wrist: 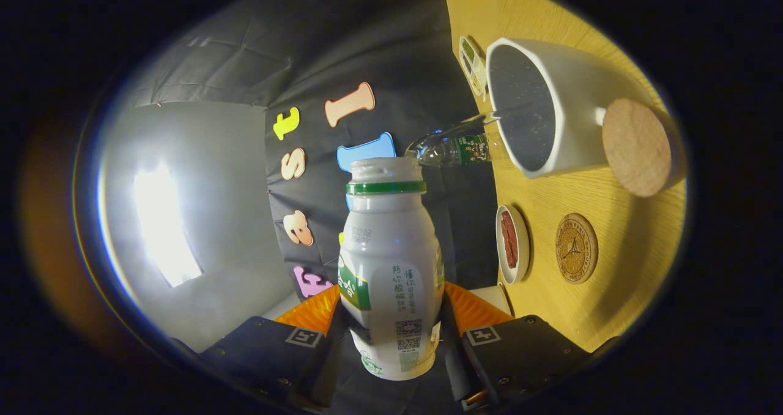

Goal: Take the bottle from table, then pour the juice into the cup, finally place the bottle on the coaster

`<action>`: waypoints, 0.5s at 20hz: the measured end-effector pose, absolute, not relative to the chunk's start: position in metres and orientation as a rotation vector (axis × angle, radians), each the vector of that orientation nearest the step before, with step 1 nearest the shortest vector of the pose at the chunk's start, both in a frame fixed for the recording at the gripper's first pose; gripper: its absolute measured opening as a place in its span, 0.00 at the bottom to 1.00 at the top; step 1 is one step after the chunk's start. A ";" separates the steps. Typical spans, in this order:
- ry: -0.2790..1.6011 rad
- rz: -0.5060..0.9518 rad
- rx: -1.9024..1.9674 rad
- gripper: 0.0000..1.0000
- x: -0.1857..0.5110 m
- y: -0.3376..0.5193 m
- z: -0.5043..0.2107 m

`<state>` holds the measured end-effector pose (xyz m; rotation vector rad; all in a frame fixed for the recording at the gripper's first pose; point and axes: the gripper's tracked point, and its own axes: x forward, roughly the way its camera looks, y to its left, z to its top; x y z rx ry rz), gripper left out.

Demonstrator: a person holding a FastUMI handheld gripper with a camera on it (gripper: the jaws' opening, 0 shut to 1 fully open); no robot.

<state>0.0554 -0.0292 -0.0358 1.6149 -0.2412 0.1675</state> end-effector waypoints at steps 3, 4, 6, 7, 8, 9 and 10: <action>-0.242 0.170 1.616 0.70 0.055 -0.028 -0.035; -0.243 0.169 1.620 0.70 0.054 -0.029 -0.034; -0.246 0.173 1.627 0.70 0.055 -0.029 -0.034; -0.246 0.174 1.628 0.70 0.055 -0.029 -0.033; -0.244 0.174 1.626 0.70 0.054 -0.028 -0.033; -0.242 0.173 1.624 0.70 0.054 -0.028 -0.034; -0.241 0.172 1.623 0.70 0.054 -0.028 -0.035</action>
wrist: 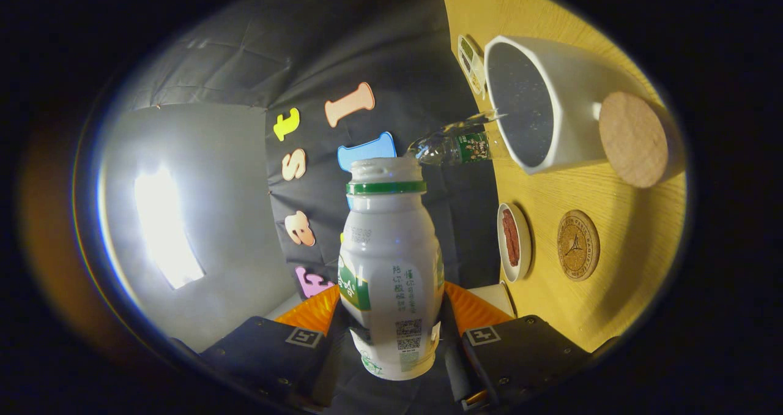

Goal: Take the bottle from table, then pour the juice into the cup, finally place the bottle on the coaster

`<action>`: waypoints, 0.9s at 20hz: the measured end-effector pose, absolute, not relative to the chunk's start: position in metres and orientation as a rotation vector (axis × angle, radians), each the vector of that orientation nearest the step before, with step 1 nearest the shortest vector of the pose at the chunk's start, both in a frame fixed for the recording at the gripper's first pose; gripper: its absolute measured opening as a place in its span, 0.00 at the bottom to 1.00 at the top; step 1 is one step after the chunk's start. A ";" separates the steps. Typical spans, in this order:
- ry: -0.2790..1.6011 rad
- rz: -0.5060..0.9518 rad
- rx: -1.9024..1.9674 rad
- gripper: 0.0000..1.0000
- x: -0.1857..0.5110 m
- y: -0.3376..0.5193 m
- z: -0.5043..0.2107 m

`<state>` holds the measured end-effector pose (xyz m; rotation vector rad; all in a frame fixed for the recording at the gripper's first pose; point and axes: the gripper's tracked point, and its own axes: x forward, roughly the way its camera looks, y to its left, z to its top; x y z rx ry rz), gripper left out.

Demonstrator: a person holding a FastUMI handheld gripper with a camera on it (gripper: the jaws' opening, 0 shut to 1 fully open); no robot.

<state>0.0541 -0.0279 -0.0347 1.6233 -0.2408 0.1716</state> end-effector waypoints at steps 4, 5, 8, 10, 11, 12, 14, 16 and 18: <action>-0.243 0.171 1.632 0.70 0.054 -0.029 -0.036; -0.244 0.169 1.634 0.70 0.054 -0.029 -0.037; -0.244 0.166 1.636 0.70 0.054 -0.029 -0.037; -0.246 0.167 1.637 0.70 0.053 -0.029 -0.037; -0.247 0.169 1.639 0.70 0.054 -0.029 -0.036; -0.247 0.169 1.643 0.70 0.055 -0.029 -0.037; -0.245 0.173 1.644 0.70 0.056 -0.027 -0.035; -0.248 0.169 1.646 0.70 0.055 -0.029 -0.035; -0.255 0.169 1.651 0.70 0.055 -0.030 -0.035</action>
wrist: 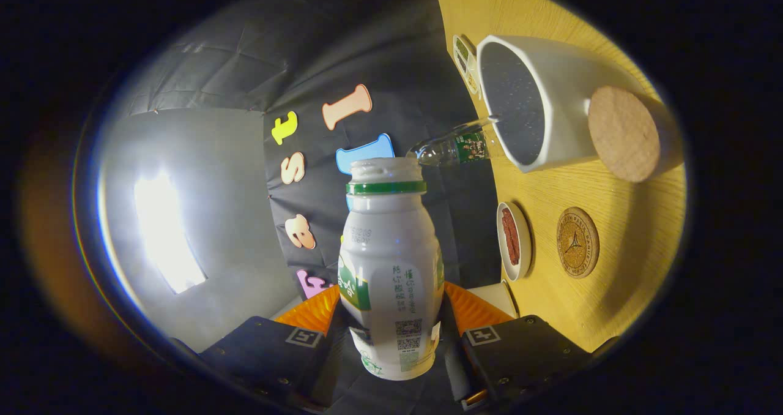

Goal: Take the bottle from table, then pour the juice into the cup, finally place the bottle on the coaster

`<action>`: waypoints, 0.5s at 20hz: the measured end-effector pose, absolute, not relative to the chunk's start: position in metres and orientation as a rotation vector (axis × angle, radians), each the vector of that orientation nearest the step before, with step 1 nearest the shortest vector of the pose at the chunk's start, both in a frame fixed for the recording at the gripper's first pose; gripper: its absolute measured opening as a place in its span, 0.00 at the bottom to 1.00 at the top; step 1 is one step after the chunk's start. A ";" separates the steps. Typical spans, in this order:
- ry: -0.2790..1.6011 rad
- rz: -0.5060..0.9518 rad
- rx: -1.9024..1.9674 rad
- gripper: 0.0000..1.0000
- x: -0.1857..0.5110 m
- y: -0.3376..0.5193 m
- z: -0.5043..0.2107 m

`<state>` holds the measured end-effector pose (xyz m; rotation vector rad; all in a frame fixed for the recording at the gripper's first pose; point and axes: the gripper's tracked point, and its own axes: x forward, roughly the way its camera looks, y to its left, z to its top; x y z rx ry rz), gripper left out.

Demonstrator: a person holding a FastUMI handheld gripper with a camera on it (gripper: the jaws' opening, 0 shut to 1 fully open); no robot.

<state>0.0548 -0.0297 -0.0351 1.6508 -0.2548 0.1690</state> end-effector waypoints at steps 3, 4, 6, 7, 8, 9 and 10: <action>-0.260 0.164 1.654 0.70 0.054 -0.031 -0.035; -0.263 0.164 1.655 0.70 0.054 -0.032 -0.035; -0.267 0.159 1.654 0.70 0.054 -0.033 -0.036; -0.274 0.158 1.655 0.70 0.054 -0.034 -0.035; -0.275 0.158 1.658 0.70 0.054 -0.034 -0.035; -0.275 0.158 1.660 0.70 0.054 -0.034 -0.035; -0.277 0.157 1.662 0.70 0.054 -0.034 -0.035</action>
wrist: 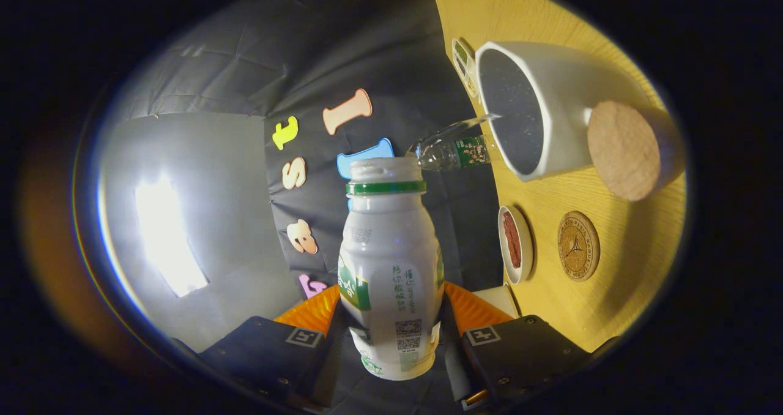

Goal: Take the bottle from table, then pour the juice into the cup, finally place the bottle on the coaster

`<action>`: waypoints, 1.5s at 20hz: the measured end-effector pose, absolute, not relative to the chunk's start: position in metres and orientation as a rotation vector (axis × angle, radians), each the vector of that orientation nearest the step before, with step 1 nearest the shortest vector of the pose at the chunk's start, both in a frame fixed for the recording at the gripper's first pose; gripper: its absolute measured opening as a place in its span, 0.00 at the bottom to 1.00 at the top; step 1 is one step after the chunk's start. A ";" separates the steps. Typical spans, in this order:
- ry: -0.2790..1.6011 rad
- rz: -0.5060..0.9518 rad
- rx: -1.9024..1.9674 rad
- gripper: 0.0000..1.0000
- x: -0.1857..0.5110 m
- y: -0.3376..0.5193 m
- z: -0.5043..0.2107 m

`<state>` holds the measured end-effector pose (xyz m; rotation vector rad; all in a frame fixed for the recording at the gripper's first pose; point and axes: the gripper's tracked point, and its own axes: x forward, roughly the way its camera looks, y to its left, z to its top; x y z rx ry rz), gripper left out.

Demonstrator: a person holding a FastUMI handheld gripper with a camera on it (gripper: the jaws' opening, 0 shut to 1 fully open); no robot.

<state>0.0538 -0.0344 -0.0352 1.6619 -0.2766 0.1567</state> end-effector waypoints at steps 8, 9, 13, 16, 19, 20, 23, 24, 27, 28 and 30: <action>-0.300 0.165 1.665 0.70 0.055 -0.034 -0.031; -0.304 0.167 1.657 0.70 0.056 -0.034 -0.032; -0.320 0.161 1.634 0.70 0.057 -0.036 -0.032; -0.331 0.146 1.629 0.70 0.055 -0.041 -0.034; -0.343 0.126 1.649 0.70 0.055 -0.044 -0.035; -0.342 0.122 1.651 0.70 0.055 -0.045 -0.035; -0.342 0.117 1.652 0.70 0.056 -0.046 -0.036; -0.342 0.117 1.656 0.70 0.059 -0.046 -0.035; -0.343 0.120 1.660 0.70 0.062 -0.048 -0.034; -0.343 0.118 1.661 0.70 0.062 -0.047 -0.034; -0.342 0.117 1.664 0.70 0.062 -0.047 -0.035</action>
